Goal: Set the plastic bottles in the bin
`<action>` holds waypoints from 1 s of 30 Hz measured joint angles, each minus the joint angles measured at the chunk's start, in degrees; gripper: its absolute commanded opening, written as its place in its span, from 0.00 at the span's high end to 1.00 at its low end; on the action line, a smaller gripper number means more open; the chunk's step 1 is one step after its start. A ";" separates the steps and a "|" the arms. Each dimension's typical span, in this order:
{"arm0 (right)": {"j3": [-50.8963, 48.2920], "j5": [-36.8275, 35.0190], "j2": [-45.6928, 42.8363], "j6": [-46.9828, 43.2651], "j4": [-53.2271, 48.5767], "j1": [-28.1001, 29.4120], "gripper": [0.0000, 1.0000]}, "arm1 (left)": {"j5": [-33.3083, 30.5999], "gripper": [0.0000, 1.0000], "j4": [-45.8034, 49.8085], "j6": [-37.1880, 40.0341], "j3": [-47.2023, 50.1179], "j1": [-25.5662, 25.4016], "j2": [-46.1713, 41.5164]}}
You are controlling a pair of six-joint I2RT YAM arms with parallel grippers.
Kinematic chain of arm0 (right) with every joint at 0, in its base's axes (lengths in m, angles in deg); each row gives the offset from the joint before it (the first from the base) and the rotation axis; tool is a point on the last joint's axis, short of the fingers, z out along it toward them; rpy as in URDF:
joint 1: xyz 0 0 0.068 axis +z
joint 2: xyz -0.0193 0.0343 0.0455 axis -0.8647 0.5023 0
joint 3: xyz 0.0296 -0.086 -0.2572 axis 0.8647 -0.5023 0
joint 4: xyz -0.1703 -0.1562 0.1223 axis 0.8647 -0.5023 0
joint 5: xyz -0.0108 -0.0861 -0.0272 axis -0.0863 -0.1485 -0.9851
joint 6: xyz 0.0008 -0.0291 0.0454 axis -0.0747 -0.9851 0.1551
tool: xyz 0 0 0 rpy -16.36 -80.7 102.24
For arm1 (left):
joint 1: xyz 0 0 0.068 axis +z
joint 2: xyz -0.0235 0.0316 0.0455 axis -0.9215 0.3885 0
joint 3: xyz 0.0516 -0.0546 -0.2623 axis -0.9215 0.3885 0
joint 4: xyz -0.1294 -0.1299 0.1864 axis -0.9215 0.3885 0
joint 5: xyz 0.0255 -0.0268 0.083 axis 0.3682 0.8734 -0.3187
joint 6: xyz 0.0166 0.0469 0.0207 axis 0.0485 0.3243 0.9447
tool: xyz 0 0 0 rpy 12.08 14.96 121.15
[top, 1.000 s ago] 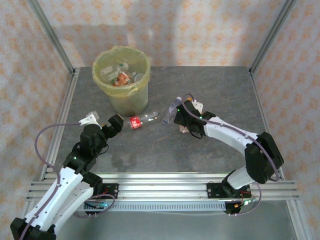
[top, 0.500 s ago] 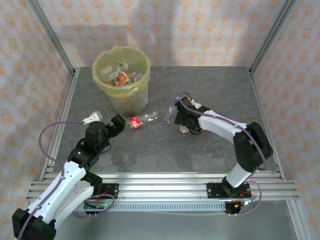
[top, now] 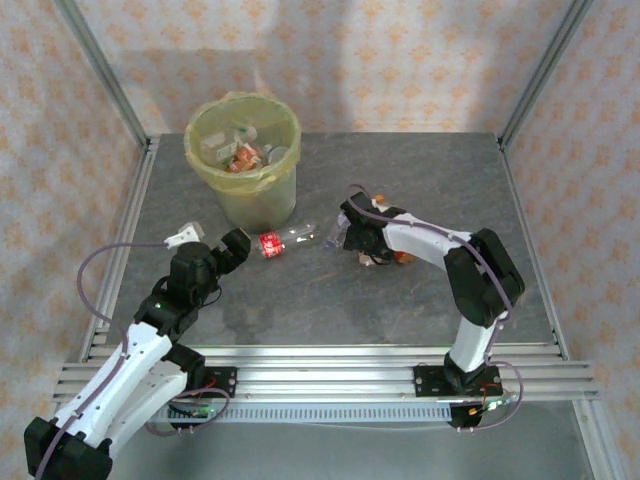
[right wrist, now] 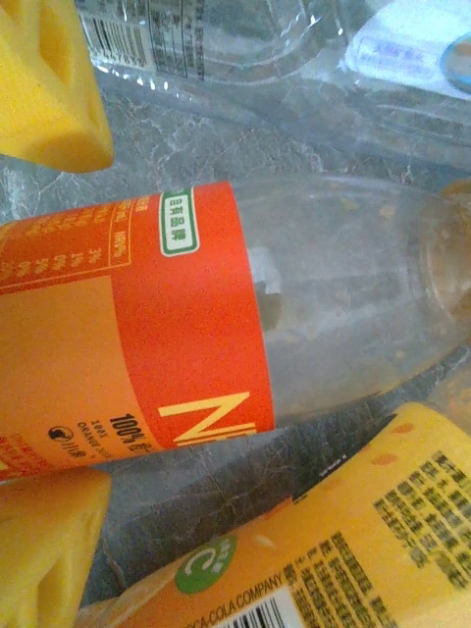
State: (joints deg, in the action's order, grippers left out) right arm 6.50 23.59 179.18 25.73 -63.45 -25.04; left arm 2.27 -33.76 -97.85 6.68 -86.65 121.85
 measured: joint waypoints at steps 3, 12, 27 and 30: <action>0.00 0.02 1.01 -0.46 0.00 0.00 0.23 | -0.17 0.00 0.02 0.00 0.00 0.00 0.00; 0.00 0.44 2.62 -2.14 0.02 0.00 0.32 | -0.94 0.00 0.00 -0.02 -0.04 0.00 0.04; -0.66 -1.49 -1.86 -5.14 -1.81 3.10 0.48 | -1.01 0.00 0.13 -0.04 -1.84 0.00 1.53; -0.68 -2.75 -5.09 -6.03 -2.64 5.03 0.51 | -0.72 0.00 0.17 -0.02 -2.86 0.00 2.78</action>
State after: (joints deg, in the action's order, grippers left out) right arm 5.82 20.84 174.08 19.70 -66.10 -20.01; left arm 1.55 -33.59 -97.87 3.82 -86.65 124.63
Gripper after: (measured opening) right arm 0.569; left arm 0.996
